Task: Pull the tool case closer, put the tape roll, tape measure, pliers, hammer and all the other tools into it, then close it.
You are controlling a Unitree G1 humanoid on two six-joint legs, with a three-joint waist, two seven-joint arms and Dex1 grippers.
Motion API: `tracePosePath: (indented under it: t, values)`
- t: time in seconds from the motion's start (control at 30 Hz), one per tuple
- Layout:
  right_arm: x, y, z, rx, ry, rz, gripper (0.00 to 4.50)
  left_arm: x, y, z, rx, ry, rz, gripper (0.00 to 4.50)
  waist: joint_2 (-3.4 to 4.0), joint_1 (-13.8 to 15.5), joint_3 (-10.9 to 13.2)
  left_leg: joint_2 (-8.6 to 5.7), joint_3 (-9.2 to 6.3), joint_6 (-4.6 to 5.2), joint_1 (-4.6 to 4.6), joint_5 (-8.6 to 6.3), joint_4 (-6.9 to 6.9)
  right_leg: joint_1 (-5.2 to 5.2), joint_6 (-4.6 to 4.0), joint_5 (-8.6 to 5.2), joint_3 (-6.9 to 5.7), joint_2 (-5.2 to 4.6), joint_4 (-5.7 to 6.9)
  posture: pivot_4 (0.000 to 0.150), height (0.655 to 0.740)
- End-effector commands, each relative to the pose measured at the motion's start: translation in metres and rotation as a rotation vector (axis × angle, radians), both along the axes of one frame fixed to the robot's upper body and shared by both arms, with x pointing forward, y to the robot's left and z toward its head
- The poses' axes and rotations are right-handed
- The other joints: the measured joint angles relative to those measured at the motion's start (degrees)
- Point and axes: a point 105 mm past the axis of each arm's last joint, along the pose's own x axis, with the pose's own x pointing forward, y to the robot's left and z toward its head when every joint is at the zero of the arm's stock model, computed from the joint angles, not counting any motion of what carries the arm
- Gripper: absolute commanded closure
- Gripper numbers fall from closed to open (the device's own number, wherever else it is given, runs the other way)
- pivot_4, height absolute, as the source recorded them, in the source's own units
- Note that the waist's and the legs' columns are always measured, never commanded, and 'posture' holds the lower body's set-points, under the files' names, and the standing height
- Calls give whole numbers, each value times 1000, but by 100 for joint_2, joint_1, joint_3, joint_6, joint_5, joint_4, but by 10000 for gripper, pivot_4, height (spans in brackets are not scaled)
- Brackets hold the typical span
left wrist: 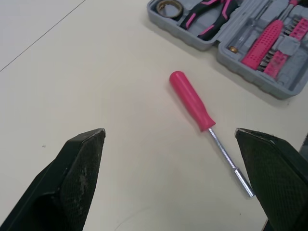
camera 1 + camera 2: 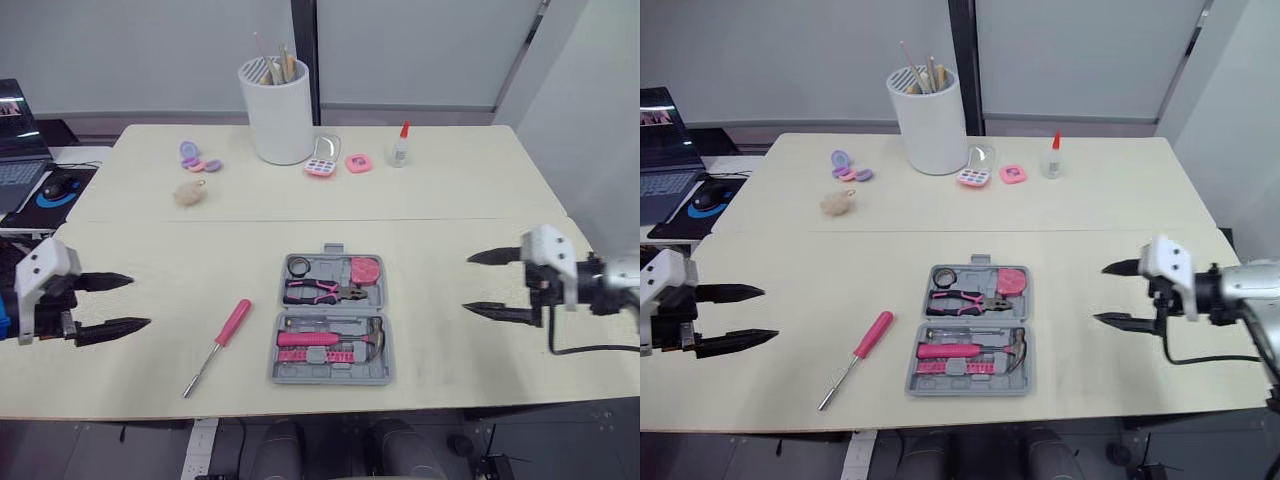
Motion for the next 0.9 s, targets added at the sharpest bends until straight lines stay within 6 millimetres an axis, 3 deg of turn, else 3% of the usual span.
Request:
tracePosePath:
  t: [0.03, 0.33, 0.9]
  values:
    - [1, -16, 10, 2, -46, -44, 240, 4, 9, 6, 35, -27, 7, 0, 0, 11, 0, 0, 1, 0, -1, 0, 0, 0, 0, 0, -1, 0, 0, 1500, 7400]
    - [0, -31, 1, -9, -41, -106, 240, 7, 12, 0, 58, -31, 5, 0, 1, 14, 0, -4, 6, 0, -7, 0, 0, -6, 0, 1, 7, -4, 2, 1500, 7400]
    - [8, -28, -2, -18, -38, -92, 240, 12, 10, 3, 83, -64, -1, 0, 1, 12, 0, -4, 7, 0, -6, 0, 1, -6, 0, 1, 7, -3, 5, 1500, 7400]
